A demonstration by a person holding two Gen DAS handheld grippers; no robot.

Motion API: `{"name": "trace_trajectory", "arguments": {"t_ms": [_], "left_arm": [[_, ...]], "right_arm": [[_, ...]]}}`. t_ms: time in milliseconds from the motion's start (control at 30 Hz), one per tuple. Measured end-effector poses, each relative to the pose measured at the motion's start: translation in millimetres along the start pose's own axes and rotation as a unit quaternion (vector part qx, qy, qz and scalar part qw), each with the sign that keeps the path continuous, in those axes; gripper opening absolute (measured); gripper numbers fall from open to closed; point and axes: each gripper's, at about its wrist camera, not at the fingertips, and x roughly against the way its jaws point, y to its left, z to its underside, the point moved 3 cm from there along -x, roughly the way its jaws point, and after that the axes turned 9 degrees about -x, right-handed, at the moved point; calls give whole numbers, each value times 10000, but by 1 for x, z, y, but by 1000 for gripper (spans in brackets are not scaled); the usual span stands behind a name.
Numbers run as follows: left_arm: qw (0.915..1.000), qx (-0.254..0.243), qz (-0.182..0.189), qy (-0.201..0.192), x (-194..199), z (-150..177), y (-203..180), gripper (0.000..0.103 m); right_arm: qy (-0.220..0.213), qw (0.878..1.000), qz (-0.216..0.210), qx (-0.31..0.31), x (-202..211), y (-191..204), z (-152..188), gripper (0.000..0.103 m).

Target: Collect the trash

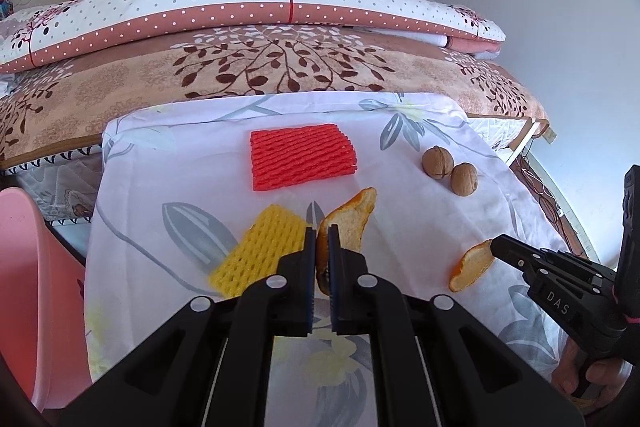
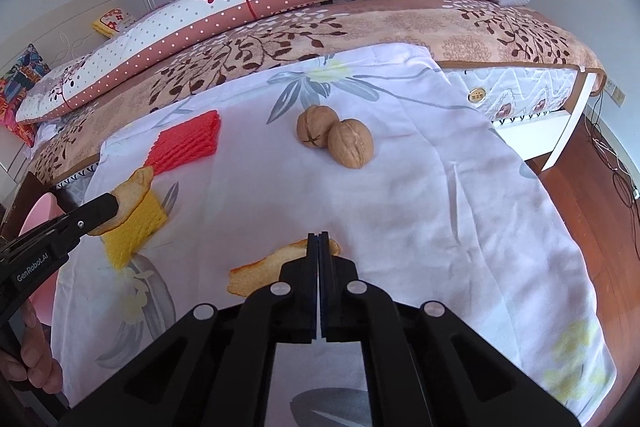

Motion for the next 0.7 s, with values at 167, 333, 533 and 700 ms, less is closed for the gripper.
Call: {"name": "trace_trajectory", "arguments": {"t_ms": [167, 333, 533, 700], "left_arm": [[9999, 90, 39, -74, 9, 2, 4, 5], [9999, 142, 58, -57, 9, 5, 5, 5], [9998, 158, 69, -48, 8, 6, 4, 5], [9998, 160, 76, -20, 6, 9, 3, 5]], "right_arm": [[78, 9996, -203, -165, 6, -12, -2, 3], [114, 9993, -266, -250, 6, -19, -3, 33], [239, 9995, 72, -171, -5, -25, 0, 53], [447, 9985, -15, -318, -15, -32, 5, 46]]}}
